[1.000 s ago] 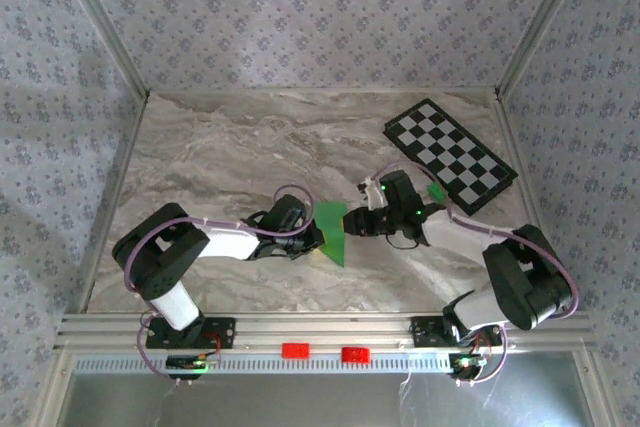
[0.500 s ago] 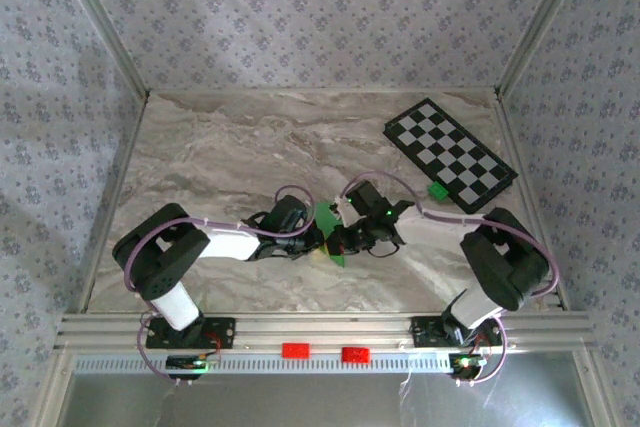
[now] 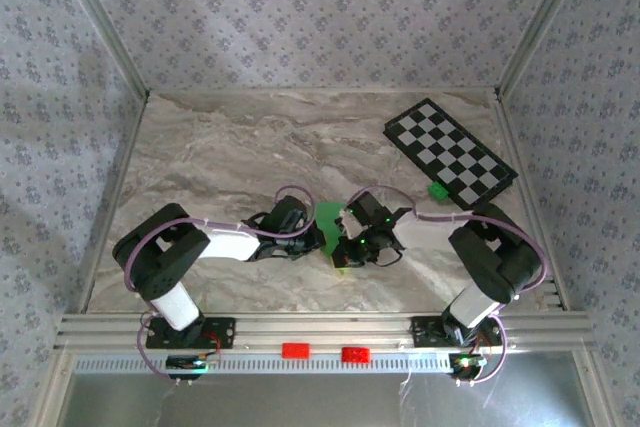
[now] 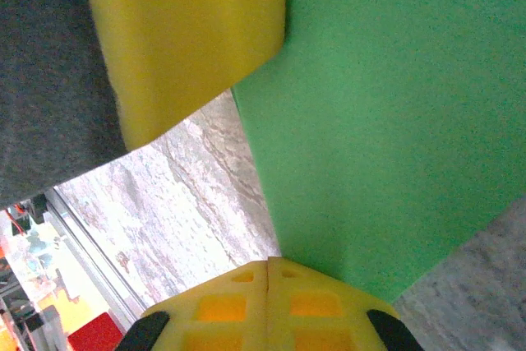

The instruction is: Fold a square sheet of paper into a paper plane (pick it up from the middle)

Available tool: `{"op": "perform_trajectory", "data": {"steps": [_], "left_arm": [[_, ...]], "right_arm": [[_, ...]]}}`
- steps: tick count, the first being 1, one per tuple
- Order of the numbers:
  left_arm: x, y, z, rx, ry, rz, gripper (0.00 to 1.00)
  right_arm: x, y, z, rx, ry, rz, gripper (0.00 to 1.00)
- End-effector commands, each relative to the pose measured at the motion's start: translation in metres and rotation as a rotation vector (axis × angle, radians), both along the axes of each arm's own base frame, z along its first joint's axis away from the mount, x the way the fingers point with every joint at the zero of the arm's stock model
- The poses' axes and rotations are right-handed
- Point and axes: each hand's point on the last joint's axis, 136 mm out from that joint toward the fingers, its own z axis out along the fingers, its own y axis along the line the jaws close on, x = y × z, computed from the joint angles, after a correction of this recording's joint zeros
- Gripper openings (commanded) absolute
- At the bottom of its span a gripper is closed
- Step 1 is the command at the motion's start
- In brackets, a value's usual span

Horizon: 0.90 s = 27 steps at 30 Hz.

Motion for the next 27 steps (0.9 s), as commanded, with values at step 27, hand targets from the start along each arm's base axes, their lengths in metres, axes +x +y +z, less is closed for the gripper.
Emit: {"op": "perform_trajectory", "data": {"steps": [27], "left_arm": [[-0.027, 0.036, -0.049, 0.175, 0.095, 0.013, 0.0]], "right_arm": [[-0.012, -0.008, -0.017, -0.008, 0.11, -0.07, 0.06]]}}
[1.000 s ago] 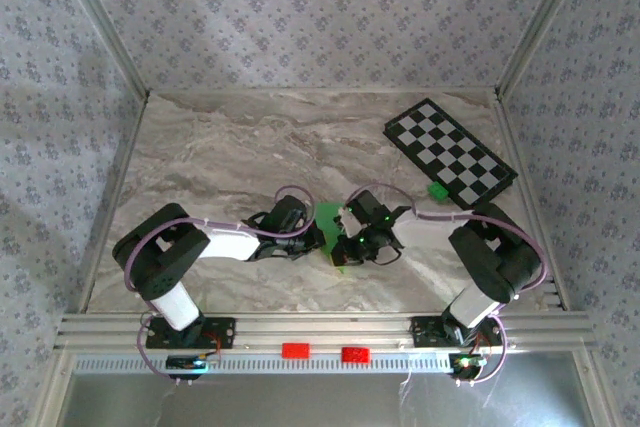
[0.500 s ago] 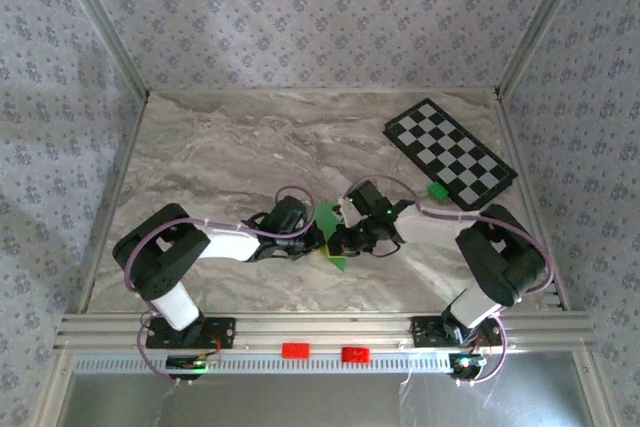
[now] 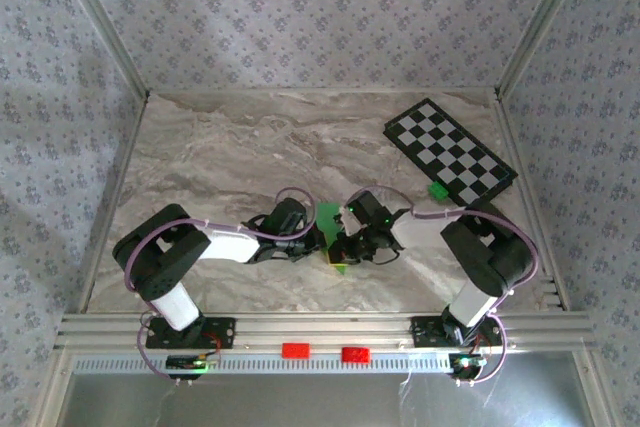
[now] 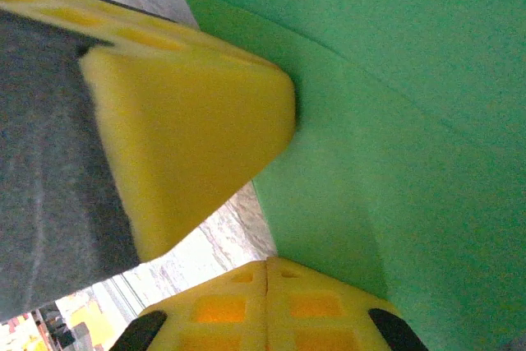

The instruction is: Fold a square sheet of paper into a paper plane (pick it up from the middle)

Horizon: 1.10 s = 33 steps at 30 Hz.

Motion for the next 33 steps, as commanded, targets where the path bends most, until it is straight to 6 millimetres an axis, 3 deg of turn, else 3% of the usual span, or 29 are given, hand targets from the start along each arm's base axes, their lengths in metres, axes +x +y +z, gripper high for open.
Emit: {"op": "perform_trajectory", "data": {"steps": [1, 25, 29, 33], "left_arm": [[-0.024, 0.038, -0.049, 0.189, 0.106, 0.026, 0.0], [-0.025, 0.042, -0.055, 0.211, 0.122, 0.039, 0.0], [-0.024, 0.04, -0.053, 0.204, 0.117, 0.03, 0.0], [-0.024, 0.038, -0.051, 0.199, 0.11, 0.026, 0.0]], "right_arm": [[-0.022, -0.017, -0.011, -0.058, 0.091, -0.013, 0.07], [-0.047, -0.046, -0.009, -0.089, 0.095, -0.019, 0.1], [-0.039, -0.039, 0.013, -0.049, 0.062, -0.02, 0.09], [-0.012, -0.029, 0.046, 0.018, -0.048, -0.078, 0.02]]}}
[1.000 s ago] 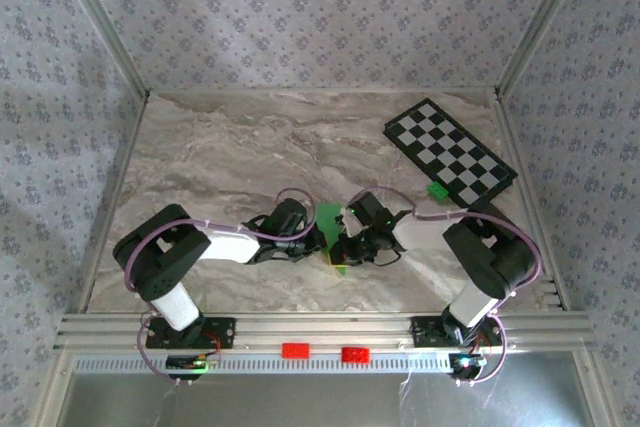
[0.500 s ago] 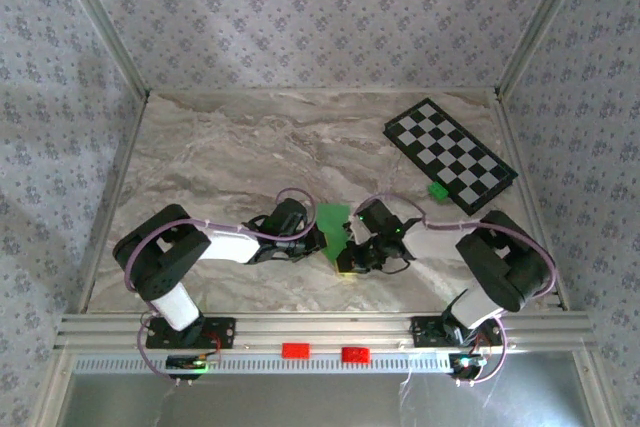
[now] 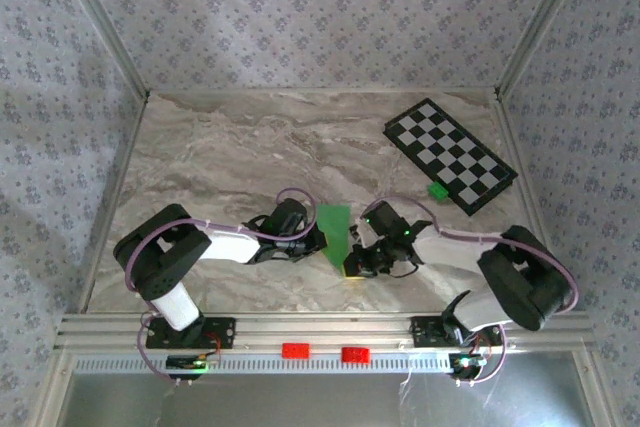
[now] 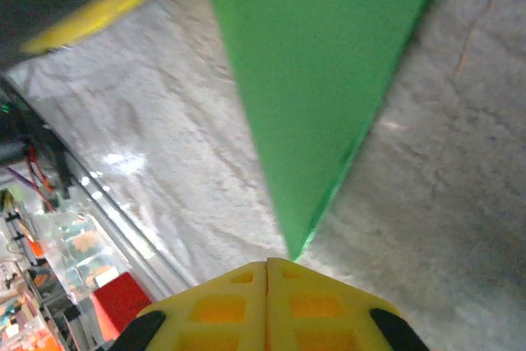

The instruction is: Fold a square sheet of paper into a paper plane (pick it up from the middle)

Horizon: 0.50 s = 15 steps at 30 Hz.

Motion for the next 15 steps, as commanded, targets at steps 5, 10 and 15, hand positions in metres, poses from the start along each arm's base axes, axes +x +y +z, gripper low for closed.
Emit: {"op": "perform_trajectory", "data": {"steps": [5, 10, 15], "left_arm": [[-0.021, 0.036, -0.05, 0.195, 0.105, 0.027, 0.0], [-0.021, 0.037, -0.051, 0.193, 0.104, 0.033, 0.0], [-0.02, 0.034, -0.045, 0.178, 0.092, 0.026, 0.0]], "right_arm": [[0.043, 0.028, 0.017, 0.043, -0.041, -0.07, 0.0], [0.042, 0.035, -0.007, -0.018, -0.008, -0.047, 0.0], [0.016, 0.007, -0.047, -0.144, 0.056, -0.04, 0.0]]}}
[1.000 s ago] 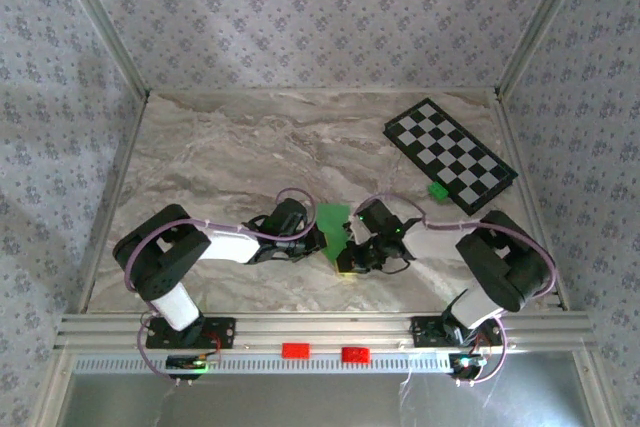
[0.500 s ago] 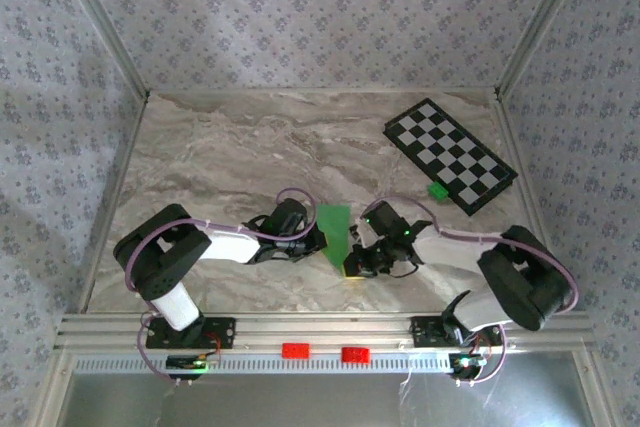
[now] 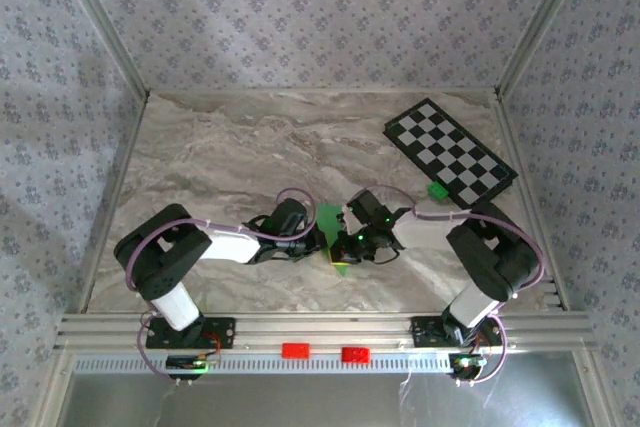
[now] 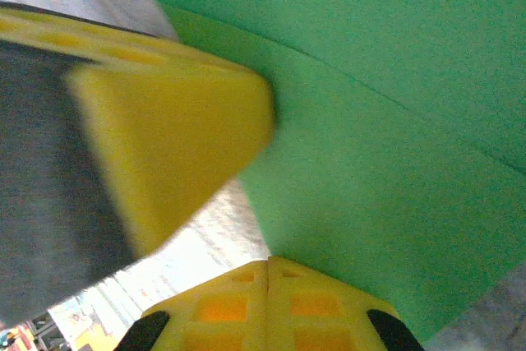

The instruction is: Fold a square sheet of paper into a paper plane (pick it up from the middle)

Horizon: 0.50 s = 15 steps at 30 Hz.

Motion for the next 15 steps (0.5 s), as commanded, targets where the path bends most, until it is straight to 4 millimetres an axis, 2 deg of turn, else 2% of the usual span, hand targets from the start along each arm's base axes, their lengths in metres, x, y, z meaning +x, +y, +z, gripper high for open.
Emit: {"op": "perform_trajectory", "data": {"steps": [1, 4, 9, 11, 15], "left_arm": [[-0.019, 0.033, -0.043, 0.174, 0.088, 0.027, 0.0], [-0.009, 0.024, -0.025, 0.14, 0.036, 0.008, 0.0], [0.004, 0.006, 0.013, 0.068, -0.045, 0.0, 0.01], [0.005, 0.002, 0.019, 0.047, -0.064, 0.005, 0.01], [0.002, -0.005, 0.012, -0.002, -0.048, 0.007, 0.01]], "right_arm": [[-0.023, -0.027, -0.03, -0.113, 0.062, -0.008, 0.0], [-0.033, -0.039, -0.041, -0.15, 0.088, -0.009, 0.0], [-0.029, -0.039, -0.039, -0.146, 0.083, -0.023, 0.0], [-0.027, -0.038, -0.038, -0.145, 0.082, -0.027, 0.0], [-0.026, -0.039, -0.04, -0.144, 0.085, -0.035, 0.0]]}}
